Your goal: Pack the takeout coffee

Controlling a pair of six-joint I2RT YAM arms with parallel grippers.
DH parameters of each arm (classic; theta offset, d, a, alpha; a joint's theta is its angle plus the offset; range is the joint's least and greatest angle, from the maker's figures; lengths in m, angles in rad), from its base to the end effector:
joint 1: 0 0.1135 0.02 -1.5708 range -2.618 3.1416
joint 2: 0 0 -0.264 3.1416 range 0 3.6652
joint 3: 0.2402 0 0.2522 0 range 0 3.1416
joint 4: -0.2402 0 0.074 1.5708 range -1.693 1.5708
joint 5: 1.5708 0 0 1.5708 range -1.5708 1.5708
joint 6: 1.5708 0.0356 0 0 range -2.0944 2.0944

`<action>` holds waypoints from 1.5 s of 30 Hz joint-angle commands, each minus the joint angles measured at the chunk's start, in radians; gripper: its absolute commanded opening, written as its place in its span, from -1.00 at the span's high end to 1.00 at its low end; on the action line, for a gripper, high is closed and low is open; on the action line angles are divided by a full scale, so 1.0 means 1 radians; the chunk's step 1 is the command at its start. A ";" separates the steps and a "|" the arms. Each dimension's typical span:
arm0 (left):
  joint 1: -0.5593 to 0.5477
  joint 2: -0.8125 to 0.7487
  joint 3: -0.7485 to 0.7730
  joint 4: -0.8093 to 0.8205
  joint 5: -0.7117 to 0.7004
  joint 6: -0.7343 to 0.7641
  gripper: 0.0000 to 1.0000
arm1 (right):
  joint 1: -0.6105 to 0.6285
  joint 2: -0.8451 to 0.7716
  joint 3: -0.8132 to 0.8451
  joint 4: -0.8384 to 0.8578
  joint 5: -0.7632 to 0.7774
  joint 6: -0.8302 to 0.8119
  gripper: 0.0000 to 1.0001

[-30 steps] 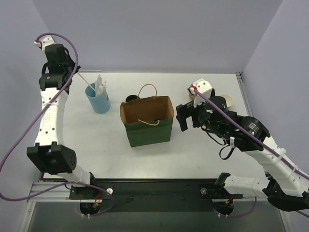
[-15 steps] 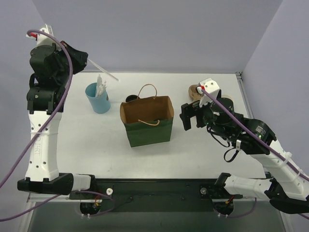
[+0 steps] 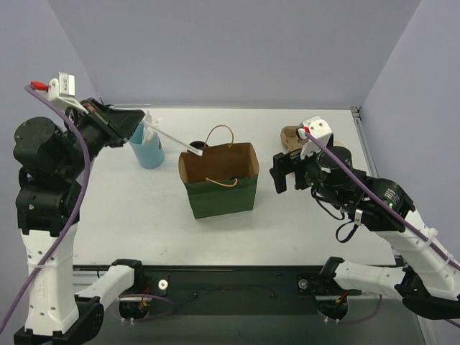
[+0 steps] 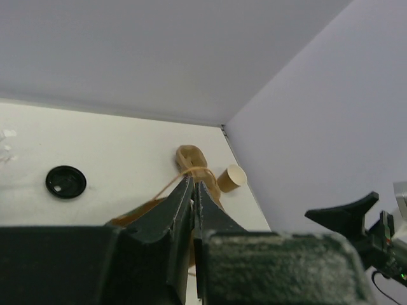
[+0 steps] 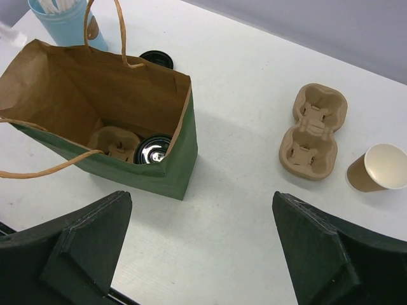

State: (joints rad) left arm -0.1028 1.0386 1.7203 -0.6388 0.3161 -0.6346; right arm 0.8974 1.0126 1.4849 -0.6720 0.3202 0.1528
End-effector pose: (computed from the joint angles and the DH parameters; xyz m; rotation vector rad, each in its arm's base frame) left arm 0.1443 -0.0260 0.5466 -0.1602 1.5805 -0.8225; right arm 0.1189 0.1311 0.4809 -0.4260 1.7334 0.4783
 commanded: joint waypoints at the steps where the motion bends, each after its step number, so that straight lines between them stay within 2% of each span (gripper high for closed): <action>1: -0.006 -0.058 -0.109 0.056 0.113 -0.071 0.73 | -0.003 -0.011 0.032 -0.009 0.039 0.014 -1.00; 5: -0.006 -0.078 -0.255 0.109 0.127 -0.103 0.73 | -0.003 -0.008 0.031 -0.015 0.055 0.034 -1.00; 9: -0.024 -0.068 -0.338 0.155 0.101 -0.097 0.74 | -0.003 -0.009 0.029 -0.024 0.089 0.068 -1.00; 14: -0.077 -0.014 -0.363 0.170 0.052 -0.037 0.67 | -0.003 -0.002 0.028 -0.052 0.089 0.097 -1.00; 16: -0.095 0.023 -0.355 0.142 0.041 -0.027 0.48 | -0.003 0.018 0.041 -0.084 0.141 0.120 -1.00; 17: -0.106 0.034 -0.347 0.099 0.037 -0.011 0.16 | -0.003 0.030 0.072 -0.142 0.170 0.163 -1.00; 19: -0.112 0.055 -0.323 0.068 0.037 0.013 -0.04 | -0.006 0.070 0.121 -0.204 0.212 0.194 -1.00; 21: -0.113 0.058 -0.303 0.039 0.017 0.045 -0.21 | -0.006 0.083 0.161 -0.235 0.189 0.198 -1.00; 23: -0.113 0.060 -0.262 0.002 0.002 0.090 -0.55 | -0.006 0.092 0.184 -0.239 0.140 0.200 -1.00; 24: -0.113 0.067 -0.248 -0.011 -0.002 0.105 -0.94 | -0.006 0.096 0.210 -0.245 0.129 0.218 -1.00; 29: -0.112 0.069 -0.209 -0.068 0.038 0.171 -0.94 | -0.005 0.118 0.258 -0.253 0.062 0.326 -1.00; 36: -0.113 -0.099 -0.346 0.071 0.095 0.162 -0.94 | -0.006 0.100 0.255 -0.252 0.088 0.461 -1.00; 45: -0.113 -0.239 -0.430 0.097 0.156 0.164 -0.95 | -0.006 0.055 0.180 -0.245 0.102 0.510 -1.00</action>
State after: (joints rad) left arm -0.2146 0.8421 1.3025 -0.6006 0.4320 -0.4908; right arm 0.8963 1.0966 1.6966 -0.9096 0.3958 0.6189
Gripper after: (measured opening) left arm 0.972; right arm 0.999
